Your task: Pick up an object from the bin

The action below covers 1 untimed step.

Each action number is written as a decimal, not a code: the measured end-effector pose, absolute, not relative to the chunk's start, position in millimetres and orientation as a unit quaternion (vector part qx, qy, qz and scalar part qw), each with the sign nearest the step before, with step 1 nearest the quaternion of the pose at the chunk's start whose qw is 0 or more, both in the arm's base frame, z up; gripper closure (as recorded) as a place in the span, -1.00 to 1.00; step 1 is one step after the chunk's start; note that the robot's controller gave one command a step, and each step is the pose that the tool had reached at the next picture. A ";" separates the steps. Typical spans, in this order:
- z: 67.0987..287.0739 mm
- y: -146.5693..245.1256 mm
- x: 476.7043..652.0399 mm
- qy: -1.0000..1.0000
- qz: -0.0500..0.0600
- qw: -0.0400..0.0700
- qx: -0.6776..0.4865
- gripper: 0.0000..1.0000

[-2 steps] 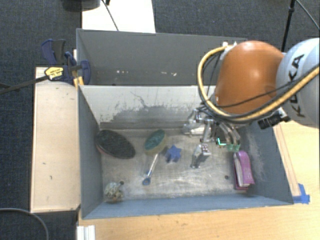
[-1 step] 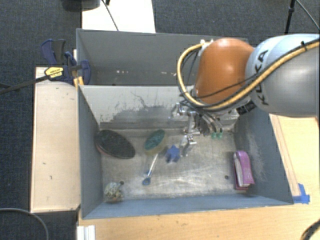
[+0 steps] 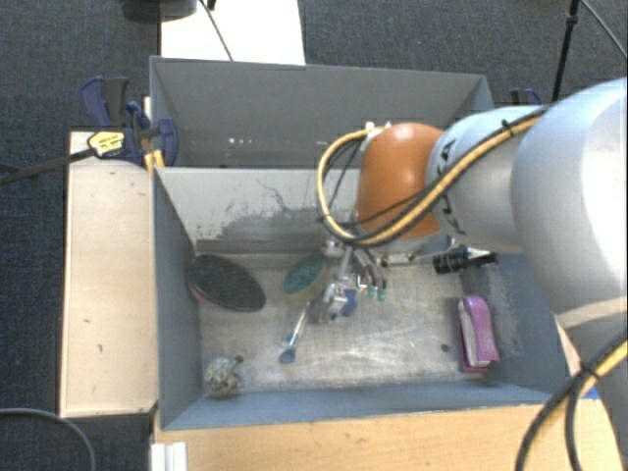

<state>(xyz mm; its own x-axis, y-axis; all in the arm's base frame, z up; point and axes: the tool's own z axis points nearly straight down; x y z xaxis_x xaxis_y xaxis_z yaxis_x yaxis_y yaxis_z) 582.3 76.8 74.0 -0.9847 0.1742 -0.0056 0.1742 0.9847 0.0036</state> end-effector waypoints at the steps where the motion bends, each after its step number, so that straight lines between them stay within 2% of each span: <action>1: 74.4 75.9 550.6 0.976 0.004 0.008 0.219 -1.00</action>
Offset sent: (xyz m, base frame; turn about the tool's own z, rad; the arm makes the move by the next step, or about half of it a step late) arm -0.0361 -0.0024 -0.0040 0.2671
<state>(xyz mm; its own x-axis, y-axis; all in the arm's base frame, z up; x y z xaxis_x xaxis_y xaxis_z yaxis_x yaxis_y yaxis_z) 550.6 75.9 74.4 -0.9043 0.4266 -0.0136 0.4265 0.9044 0.0104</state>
